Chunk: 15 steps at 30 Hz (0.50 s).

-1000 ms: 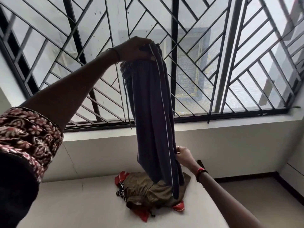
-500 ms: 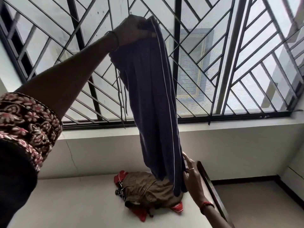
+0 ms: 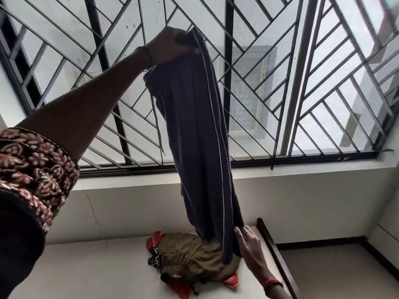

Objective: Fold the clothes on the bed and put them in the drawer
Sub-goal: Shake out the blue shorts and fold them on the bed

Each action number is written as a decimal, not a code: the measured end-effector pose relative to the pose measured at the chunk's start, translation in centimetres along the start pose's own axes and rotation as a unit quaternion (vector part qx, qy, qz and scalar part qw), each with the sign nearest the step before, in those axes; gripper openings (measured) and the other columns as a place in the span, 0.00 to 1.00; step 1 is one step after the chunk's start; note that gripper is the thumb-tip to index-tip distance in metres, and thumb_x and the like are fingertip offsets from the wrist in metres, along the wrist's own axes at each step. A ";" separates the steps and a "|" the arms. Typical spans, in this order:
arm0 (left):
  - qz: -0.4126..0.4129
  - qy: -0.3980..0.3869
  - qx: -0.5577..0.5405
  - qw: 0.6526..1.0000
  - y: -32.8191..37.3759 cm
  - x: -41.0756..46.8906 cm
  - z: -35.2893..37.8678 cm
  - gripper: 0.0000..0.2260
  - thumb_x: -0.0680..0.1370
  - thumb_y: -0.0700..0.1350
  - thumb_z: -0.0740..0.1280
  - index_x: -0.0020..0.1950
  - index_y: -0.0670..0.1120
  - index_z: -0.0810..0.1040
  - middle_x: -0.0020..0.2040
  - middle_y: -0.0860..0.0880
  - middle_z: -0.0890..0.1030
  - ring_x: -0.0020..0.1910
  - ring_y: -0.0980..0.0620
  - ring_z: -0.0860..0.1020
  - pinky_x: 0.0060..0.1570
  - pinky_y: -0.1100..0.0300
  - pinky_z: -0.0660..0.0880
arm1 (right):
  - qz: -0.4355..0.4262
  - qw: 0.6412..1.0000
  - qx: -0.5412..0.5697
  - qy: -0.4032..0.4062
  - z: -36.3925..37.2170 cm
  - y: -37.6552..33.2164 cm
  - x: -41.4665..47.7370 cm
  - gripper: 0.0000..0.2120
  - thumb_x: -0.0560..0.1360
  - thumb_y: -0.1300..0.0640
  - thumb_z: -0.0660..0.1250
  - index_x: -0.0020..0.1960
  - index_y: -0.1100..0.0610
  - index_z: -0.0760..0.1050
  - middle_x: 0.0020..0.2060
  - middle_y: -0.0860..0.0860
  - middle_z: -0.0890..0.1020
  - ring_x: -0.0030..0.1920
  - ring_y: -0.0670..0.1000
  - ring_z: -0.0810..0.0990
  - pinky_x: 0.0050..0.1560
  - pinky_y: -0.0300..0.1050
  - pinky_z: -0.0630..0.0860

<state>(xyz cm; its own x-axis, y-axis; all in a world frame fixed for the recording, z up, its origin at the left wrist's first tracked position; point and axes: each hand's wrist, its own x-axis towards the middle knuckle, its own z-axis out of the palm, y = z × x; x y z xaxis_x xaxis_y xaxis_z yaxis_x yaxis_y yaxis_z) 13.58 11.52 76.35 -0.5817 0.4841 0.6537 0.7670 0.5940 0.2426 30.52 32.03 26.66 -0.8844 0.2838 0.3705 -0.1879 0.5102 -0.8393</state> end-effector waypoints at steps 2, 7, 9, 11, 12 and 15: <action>-0.003 0.000 -0.002 1.000 0.1 0.0 0.0 0.12 0.73 0.52 0.72 0.48 0.45 0.77 0.34 0.56 0.73 0.26 0.71 0.71 0.30 0.76 0.66 | 0.029 0.999 0.026 -0.003 0.4 -0.3 -0.3 0.24 0.71 0.32 0.59 0.48 0.51 0.79 0.44 0.45 0.80 0.47 0.42 0.78 0.48 0.36 0.74; 0.001 -0.006 -0.022 1.000 0.4 0.2 0.0 0.10 0.74 0.50 0.71 0.48 0.45 0.77 0.35 0.56 0.73 0.27 0.72 0.72 0.32 0.77 0.67 | 0.086 0.994 -0.063 -0.007 2.4 0.4 -0.1 0.41 0.61 0.26 0.66 0.61 0.55 0.75 0.57 0.44 0.75 0.54 0.48 0.78 0.55 0.46 0.77; 0.003 0.000 -0.028 1.000 0.4 0.2 -0.1 0.10 0.74 0.50 0.71 0.49 0.45 0.78 0.36 0.57 0.74 0.28 0.72 0.72 0.32 0.77 0.68 | 0.108 0.991 -0.084 0.010 3.2 0.9 0.1 0.41 0.60 0.28 0.67 0.61 0.57 0.75 0.58 0.46 0.75 0.53 0.54 0.79 0.53 0.49 0.76; -0.006 0.009 -0.034 0.999 0.1 0.3 -0.3 0.11 0.74 0.51 0.71 0.49 0.45 0.79 0.36 0.56 0.76 0.28 0.72 0.73 0.32 0.77 0.68 | 0.127 0.988 -0.090 0.005 3.3 0.5 0.4 0.26 0.65 0.43 0.75 0.55 0.59 0.78 0.52 0.47 0.78 0.50 0.57 0.80 0.46 0.42 0.73; -0.011 0.011 -0.031 0.999 0.0 0.3 -0.7 0.13 0.73 0.52 0.71 0.49 0.43 0.80 0.37 0.54 0.77 0.29 0.71 0.73 0.32 0.77 0.69 | 0.131 0.987 -0.088 0.016 3.2 0.5 0.7 0.13 0.69 0.53 0.74 0.49 0.58 0.79 0.46 0.46 0.79 0.47 0.57 0.80 0.41 0.37 0.70; -0.028 0.015 0.000 0.999 -1.0 0.0 -1.6 0.13 0.74 0.53 0.71 0.49 0.43 0.79 0.36 0.52 0.75 0.27 0.72 0.71 0.31 0.77 0.68 | 0.129 0.989 -0.061 0.045 1.6 1.6 2.1 0.12 0.72 0.64 0.69 0.37 0.48 0.74 0.31 0.41 0.75 0.38 0.53 0.77 0.33 0.32 0.67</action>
<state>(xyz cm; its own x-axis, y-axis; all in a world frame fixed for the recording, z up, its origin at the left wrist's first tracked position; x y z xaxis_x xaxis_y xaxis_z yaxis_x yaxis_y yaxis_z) 13.25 9.92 77.27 -0.6150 0.4304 0.6607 0.7339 0.6189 0.2799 27.68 32.17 25.46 -0.8538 0.4850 0.1893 0.0957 0.5036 -0.8586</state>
